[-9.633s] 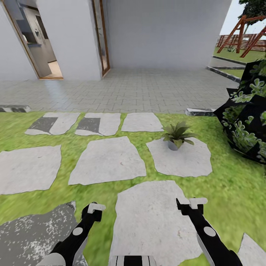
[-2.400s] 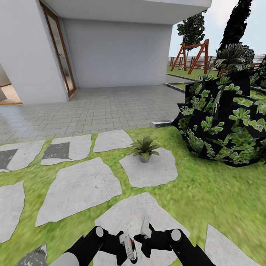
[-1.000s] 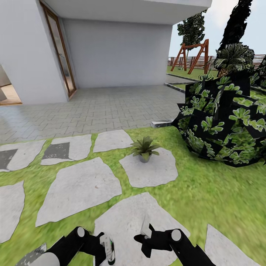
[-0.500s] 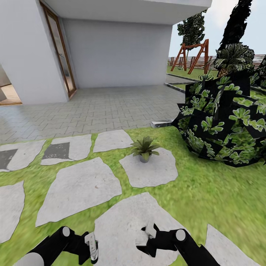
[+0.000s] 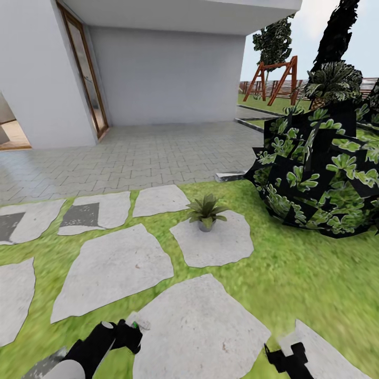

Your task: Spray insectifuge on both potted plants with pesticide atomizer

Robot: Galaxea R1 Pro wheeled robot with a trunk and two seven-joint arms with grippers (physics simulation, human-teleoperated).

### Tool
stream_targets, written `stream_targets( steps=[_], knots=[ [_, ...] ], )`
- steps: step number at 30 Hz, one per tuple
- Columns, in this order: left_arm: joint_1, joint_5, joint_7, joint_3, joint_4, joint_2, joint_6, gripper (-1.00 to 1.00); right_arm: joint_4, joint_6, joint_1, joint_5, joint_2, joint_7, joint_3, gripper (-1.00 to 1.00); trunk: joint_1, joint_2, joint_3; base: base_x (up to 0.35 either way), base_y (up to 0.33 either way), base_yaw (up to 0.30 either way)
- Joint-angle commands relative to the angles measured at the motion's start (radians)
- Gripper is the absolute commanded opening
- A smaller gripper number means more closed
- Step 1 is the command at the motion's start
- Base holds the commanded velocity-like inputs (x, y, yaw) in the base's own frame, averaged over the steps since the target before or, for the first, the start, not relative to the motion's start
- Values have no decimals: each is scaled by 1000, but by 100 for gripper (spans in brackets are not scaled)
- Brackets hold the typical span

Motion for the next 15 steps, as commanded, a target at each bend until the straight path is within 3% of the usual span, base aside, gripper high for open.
stream_targets(
  steps=[1, 6, 8, 12, 15],
  knots=[
    [0, 4, 2, 9, -2, -4, 9, -100, 17, -20, -1, 11, 1, -28, -3, 100, 0, 0, -1, 0, 0, 0],
    [-1, 83, 93, 11, -2, -18, 30, -100, 87, -110, -1, 7, 21, -185, -8, 100, 0, 0, -1, 0, 0, 0],
    [-7, 117, 112, 11, -2, -27, 95, -100, 94, -118, -1, -19, 34, -254, -8, 100, 0, 0, -1, 0, 0, 0],
    [-17, 154, 118, 3, -9, -58, 238, -100, 98, -121, -1, -70, 62, -294, -8, 100, 0, 0, -1, 0, 0, 0],
    [-19, 159, 117, -3, -28, -80, 293, -100, 97, -121, 0, -80, 68, -298, -8, 100, 0, 0, -1, 0, 0, 0]
  ],
)
